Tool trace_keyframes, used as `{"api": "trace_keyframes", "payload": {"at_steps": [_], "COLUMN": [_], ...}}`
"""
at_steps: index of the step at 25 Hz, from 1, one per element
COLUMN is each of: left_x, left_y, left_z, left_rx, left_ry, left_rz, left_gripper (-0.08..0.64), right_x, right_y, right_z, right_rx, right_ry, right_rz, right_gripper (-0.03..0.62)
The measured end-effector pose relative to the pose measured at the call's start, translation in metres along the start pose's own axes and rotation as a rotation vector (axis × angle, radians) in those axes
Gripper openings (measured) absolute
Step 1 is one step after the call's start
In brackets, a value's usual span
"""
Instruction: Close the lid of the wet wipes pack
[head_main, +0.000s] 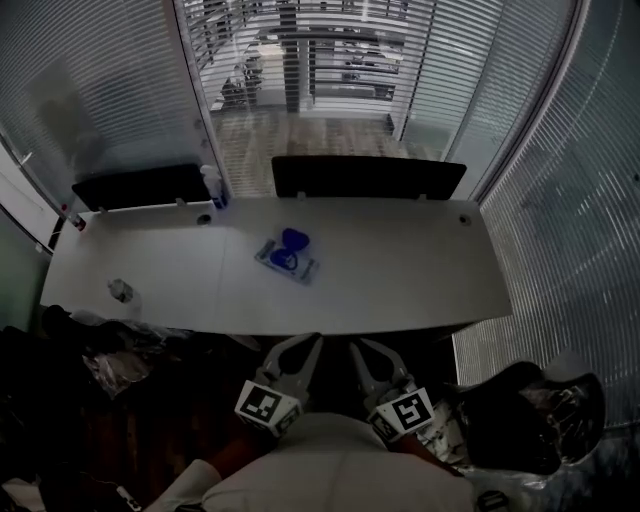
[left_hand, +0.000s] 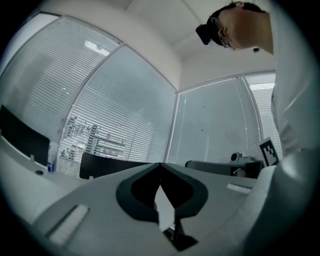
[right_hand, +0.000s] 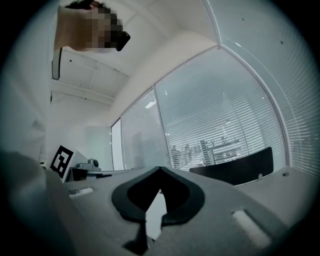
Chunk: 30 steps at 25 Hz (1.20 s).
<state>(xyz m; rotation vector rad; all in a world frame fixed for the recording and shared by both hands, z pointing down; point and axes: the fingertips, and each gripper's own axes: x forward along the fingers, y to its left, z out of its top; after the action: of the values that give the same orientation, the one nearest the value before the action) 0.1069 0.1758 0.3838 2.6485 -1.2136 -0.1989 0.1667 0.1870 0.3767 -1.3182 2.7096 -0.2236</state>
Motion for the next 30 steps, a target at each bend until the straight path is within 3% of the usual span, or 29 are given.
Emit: {"api": "trace_keyframes", "payload": {"at_steps": [18, 24, 30], "left_x": [0.080, 0.081, 0.083], "left_y": [0.201, 0.250, 0.270], "left_z": [0.050, 0.051, 0.050], "left_rx": [-0.028, -0.058, -0.071], "left_ry": [0.001, 0.028, 0.024], "left_rz": [-0.004, 0.030, 0.044], "left_gripper": [0.003, 0.003, 0.003], "right_x": [0.226, 0.272, 0.283], "right_y": [-0.036, -0.031, -0.029], "right_z": [-0.004, -0.006, -0.015], "right_rx": [-0.029, -0.058, -0.070], "right_ry": [0.053, 0.067, 0.106], "right_rz": [0.004, 0.013, 0.017], "right_gripper": [0.000, 0.000, 0.000]}}
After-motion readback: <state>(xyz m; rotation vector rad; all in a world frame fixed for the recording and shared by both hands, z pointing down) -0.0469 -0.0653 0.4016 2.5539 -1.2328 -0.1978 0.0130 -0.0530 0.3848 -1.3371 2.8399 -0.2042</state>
